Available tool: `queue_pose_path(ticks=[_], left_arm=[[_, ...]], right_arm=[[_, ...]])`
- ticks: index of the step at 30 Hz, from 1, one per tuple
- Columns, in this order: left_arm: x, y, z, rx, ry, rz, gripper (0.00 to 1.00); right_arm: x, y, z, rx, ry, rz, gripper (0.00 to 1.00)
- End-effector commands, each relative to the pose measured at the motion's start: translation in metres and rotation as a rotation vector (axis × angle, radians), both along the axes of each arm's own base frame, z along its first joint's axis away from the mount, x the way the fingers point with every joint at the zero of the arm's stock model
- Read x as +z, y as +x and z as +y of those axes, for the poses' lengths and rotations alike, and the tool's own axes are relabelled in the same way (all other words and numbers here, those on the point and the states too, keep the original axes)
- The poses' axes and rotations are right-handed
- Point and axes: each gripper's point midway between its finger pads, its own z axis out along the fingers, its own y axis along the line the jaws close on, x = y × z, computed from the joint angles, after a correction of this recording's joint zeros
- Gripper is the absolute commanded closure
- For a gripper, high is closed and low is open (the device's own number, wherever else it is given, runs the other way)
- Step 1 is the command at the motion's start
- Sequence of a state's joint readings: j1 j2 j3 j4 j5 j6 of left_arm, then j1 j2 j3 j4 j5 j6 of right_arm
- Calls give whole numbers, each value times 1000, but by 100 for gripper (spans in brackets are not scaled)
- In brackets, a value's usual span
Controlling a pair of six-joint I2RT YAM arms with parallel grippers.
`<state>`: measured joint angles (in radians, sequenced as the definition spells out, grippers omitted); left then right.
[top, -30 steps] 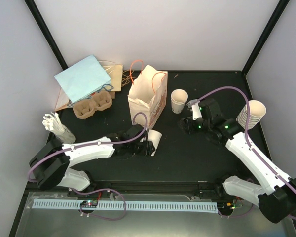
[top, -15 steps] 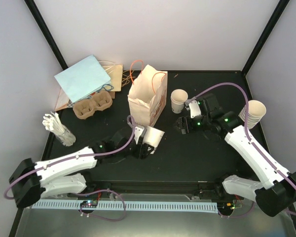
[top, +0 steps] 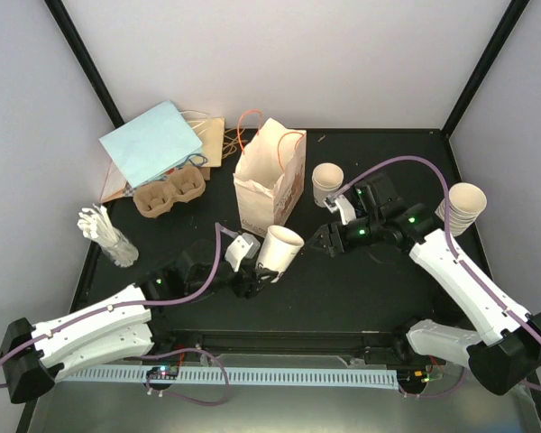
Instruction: Pack the takeout coffee
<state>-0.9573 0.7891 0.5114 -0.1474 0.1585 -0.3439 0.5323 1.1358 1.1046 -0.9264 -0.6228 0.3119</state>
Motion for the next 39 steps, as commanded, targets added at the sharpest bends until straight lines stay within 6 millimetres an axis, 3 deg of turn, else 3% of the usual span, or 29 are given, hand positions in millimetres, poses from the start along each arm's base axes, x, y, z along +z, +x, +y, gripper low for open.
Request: queue_pose_path(ticks=[1, 19, 22, 29, 39], left_arm=[[11, -7, -6, -73, -24, -71, 30], [12, -12, -12, -128, -16, -95, 30], [13, -13, -13, -132, -20, -99, 30], [9, -14, -12, -133, -4, -94, 31], [6, -17, -7, -131, 7, -106, 31]], right_arm=[[5, -17, 13, 66, 42, 69, 38], [1, -37, 29, 168, 29, 102, 47], [1, -30, 27, 139, 6, 78, 47], [37, -16, 29, 80, 54, -27, 42], [38, 11, 21, -33, 37, -48, 42]])
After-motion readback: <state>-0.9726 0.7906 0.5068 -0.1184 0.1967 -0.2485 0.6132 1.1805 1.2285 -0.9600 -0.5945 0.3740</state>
